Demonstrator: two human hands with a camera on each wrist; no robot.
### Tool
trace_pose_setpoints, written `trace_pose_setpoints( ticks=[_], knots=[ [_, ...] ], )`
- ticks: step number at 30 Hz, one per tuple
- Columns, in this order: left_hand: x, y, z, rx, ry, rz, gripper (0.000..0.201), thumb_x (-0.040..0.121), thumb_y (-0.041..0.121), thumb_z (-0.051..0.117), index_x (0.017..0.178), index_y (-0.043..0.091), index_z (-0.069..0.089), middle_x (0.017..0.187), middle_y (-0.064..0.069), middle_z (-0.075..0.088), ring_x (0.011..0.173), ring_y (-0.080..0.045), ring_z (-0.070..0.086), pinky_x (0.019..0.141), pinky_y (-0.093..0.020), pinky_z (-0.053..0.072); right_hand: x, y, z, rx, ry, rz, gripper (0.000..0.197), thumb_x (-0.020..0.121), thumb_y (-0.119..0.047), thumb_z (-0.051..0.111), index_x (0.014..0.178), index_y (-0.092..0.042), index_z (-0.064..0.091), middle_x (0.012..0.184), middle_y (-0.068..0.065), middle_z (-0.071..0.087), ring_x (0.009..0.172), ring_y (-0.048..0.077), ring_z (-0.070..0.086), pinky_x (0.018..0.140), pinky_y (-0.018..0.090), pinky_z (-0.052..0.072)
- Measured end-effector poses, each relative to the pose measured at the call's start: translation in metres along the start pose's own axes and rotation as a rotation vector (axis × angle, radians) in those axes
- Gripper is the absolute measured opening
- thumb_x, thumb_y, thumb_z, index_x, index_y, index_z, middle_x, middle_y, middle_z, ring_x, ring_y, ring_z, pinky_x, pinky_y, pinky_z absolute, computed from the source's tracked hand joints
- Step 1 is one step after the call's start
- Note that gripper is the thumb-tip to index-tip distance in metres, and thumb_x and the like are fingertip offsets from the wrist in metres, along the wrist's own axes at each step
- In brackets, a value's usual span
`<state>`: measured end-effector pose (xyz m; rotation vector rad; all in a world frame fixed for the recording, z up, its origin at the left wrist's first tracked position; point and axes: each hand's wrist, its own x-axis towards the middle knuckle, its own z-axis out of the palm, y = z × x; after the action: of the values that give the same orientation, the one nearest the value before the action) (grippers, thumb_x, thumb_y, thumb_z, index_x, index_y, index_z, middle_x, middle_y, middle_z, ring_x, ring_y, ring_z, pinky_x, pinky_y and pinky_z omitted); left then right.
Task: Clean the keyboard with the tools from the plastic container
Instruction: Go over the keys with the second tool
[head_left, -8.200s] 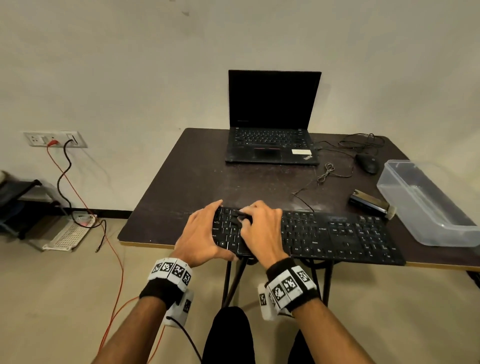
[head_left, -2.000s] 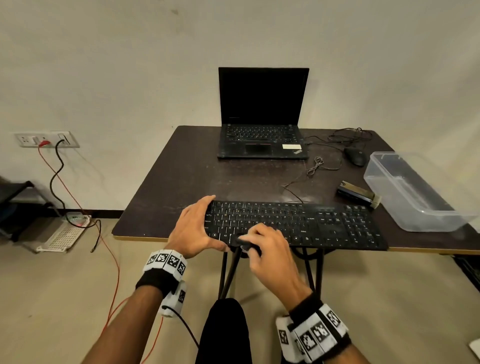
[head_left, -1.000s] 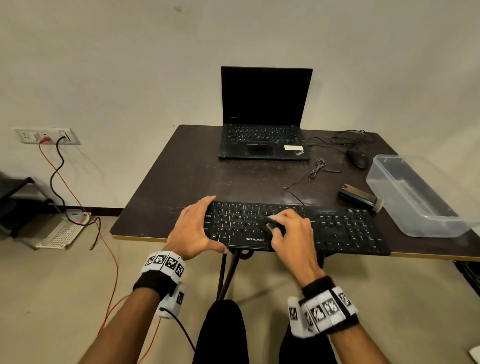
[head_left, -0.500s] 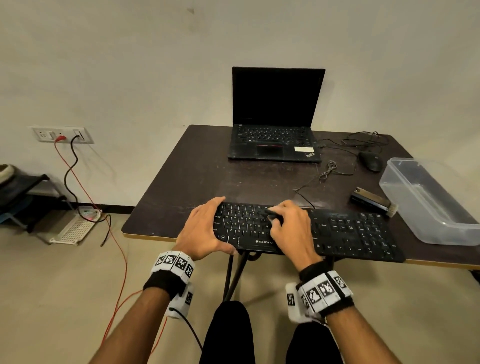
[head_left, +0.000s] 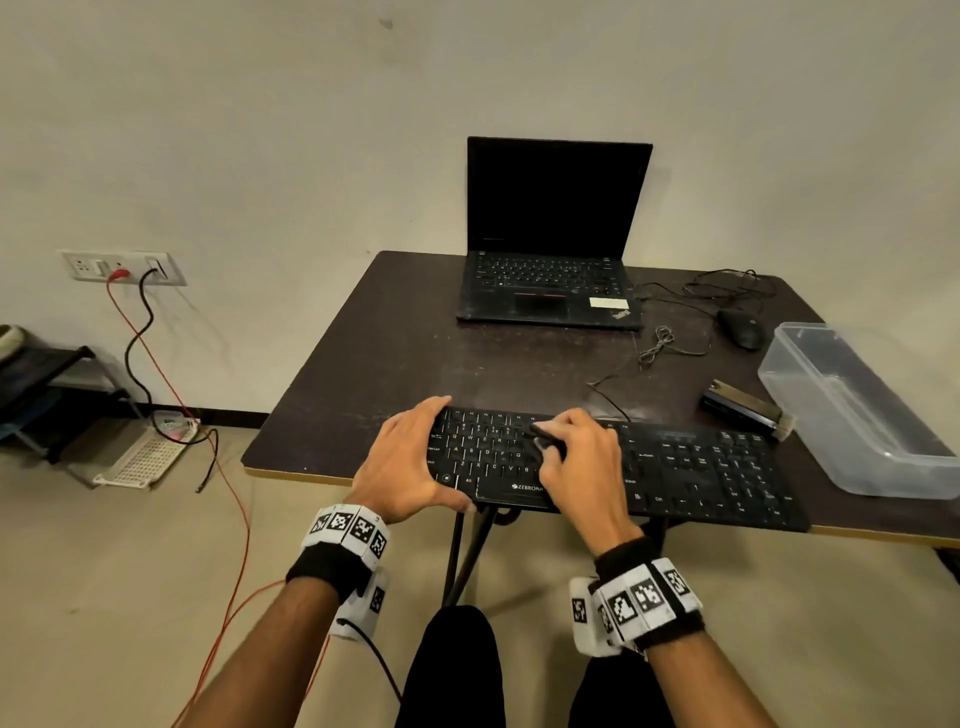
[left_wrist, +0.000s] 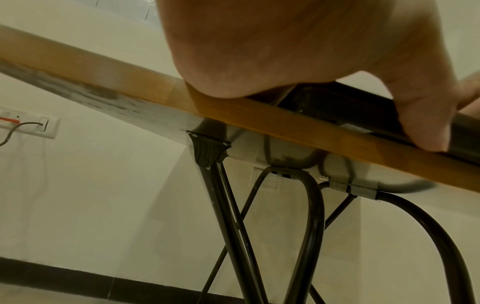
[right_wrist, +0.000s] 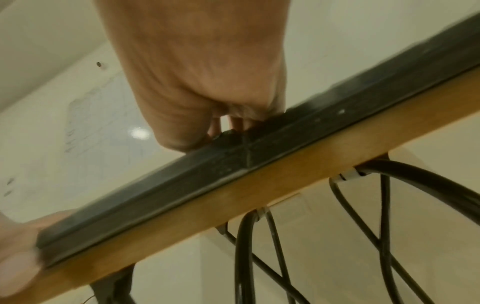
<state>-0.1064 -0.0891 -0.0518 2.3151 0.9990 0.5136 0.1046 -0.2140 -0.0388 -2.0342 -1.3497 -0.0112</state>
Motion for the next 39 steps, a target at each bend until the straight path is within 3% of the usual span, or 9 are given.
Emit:
trace_pose_setpoints(
  ticks=[4, 6, 10, 13, 17, 21, 27, 34, 39],
  knots=[
    [0.0, 0.0, 0.0, 0.007, -0.007, -0.004, 0.135, 0.045, 0.058, 0.097, 0.157, 0.033, 0.026, 0.149, 0.013, 0.044, 0.14, -0.018, 0.033, 0.119, -0.047, 0.033, 0.006, 0.004, -0.006, -0.003, 0.079, 0.121, 0.033, 0.089, 0.001, 0.068, 0.115, -0.016, 0.081, 0.109, 0.002, 0.069, 0.09, 0.017, 0.057, 0.093, 0.035, 0.041],
    [0.0, 0.0, -0.001, 0.001, -0.006, -0.005, 0.135, 0.045, 0.058, 0.097, 0.157, 0.033, 0.025, 0.149, 0.014, 0.044, 0.14, -0.018, 0.033, 0.119, -0.048, 0.033, -0.005, 0.0, -0.002, 0.035, 0.055, 0.066, 0.035, 0.089, 0.003, 0.068, 0.115, -0.017, 0.081, 0.105, -0.002, 0.067, 0.088, 0.012, 0.052, 0.091, 0.035, 0.042],
    [0.0, -0.001, 0.001, 0.003, -0.002, -0.005, 0.136, 0.044, 0.06, 0.096, 0.157, 0.034, 0.025, 0.148, 0.015, 0.043, 0.14, -0.018, 0.033, 0.118, -0.047, 0.035, -0.026, 0.016, -0.001, 0.068, 0.095, -0.015, 0.038, 0.085, 0.004, 0.073, 0.111, -0.022, 0.083, 0.099, -0.01, 0.065, 0.087, 0.007, 0.054, 0.083, 0.028, 0.029],
    [0.0, -0.002, 0.0, 0.012, -0.008, -0.019, 0.136, 0.042, 0.063, 0.094, 0.157, 0.036, 0.025, 0.149, 0.015, 0.043, 0.141, -0.019, 0.034, 0.118, -0.05, 0.036, -0.022, 0.019, -0.001, 0.053, 0.184, 0.054, 0.037, 0.081, 0.007, 0.075, 0.107, -0.018, 0.083, 0.098, -0.006, 0.067, 0.085, 0.01, 0.054, 0.085, 0.036, 0.038],
    [0.0, 0.0, -0.001, 0.003, -0.015, -0.019, 0.135, 0.043, 0.063, 0.093, 0.156, 0.035, 0.025, 0.148, 0.016, 0.042, 0.14, -0.019, 0.033, 0.117, -0.051, 0.037, -0.049, 0.01, 0.006, 0.072, 0.061, -0.102, 0.04, 0.08, 0.008, 0.073, 0.106, -0.022, 0.082, 0.1, -0.01, 0.063, 0.092, 0.012, 0.058, 0.087, 0.031, 0.034],
    [-0.001, 0.001, 0.0, 0.013, -0.021, -0.019, 0.135, 0.043, 0.064, 0.093, 0.156, 0.034, 0.025, 0.149, 0.014, 0.043, 0.14, -0.02, 0.034, 0.117, -0.05, 0.036, -0.052, 0.02, 0.0, 0.107, 0.19, 0.013, 0.037, 0.082, 0.007, 0.076, 0.105, -0.021, 0.083, 0.1, -0.009, 0.066, 0.084, -0.001, 0.047, 0.085, 0.032, 0.038],
    [0.001, 0.0, 0.0, 0.018, -0.013, -0.008, 0.135, 0.041, 0.067, 0.09, 0.155, 0.034, 0.026, 0.147, 0.014, 0.045, 0.138, -0.02, 0.036, 0.116, -0.05, 0.037, -0.076, -0.013, 0.02, 0.156, 0.063, -0.235, 0.036, 0.078, 0.002, 0.069, 0.101, -0.023, 0.08, 0.099, -0.011, 0.062, 0.089, 0.012, 0.057, 0.082, 0.032, 0.033],
    [0.001, 0.001, -0.001, 0.006, -0.018, -0.003, 0.137, 0.04, 0.07, 0.09, 0.156, 0.033, 0.027, 0.147, 0.015, 0.045, 0.138, -0.02, 0.036, 0.117, -0.049, 0.036, -0.072, 0.023, 0.006, 0.076, 0.258, -0.034, 0.046, 0.072, 0.013, 0.076, 0.105, -0.018, 0.083, 0.102, -0.006, 0.065, 0.088, 0.017, 0.062, 0.087, 0.032, 0.032],
    [0.001, 0.0, -0.001, 0.011, -0.021, -0.007, 0.136, 0.04, 0.069, 0.09, 0.156, 0.032, 0.028, 0.147, 0.014, 0.045, 0.138, -0.02, 0.036, 0.117, -0.049, 0.036, -0.077, 0.019, 0.006, 0.036, 0.219, -0.119, 0.043, 0.072, 0.01, 0.075, 0.104, -0.017, 0.082, 0.102, -0.005, 0.064, 0.088, 0.018, 0.059, 0.086, 0.03, 0.031]
  ],
)
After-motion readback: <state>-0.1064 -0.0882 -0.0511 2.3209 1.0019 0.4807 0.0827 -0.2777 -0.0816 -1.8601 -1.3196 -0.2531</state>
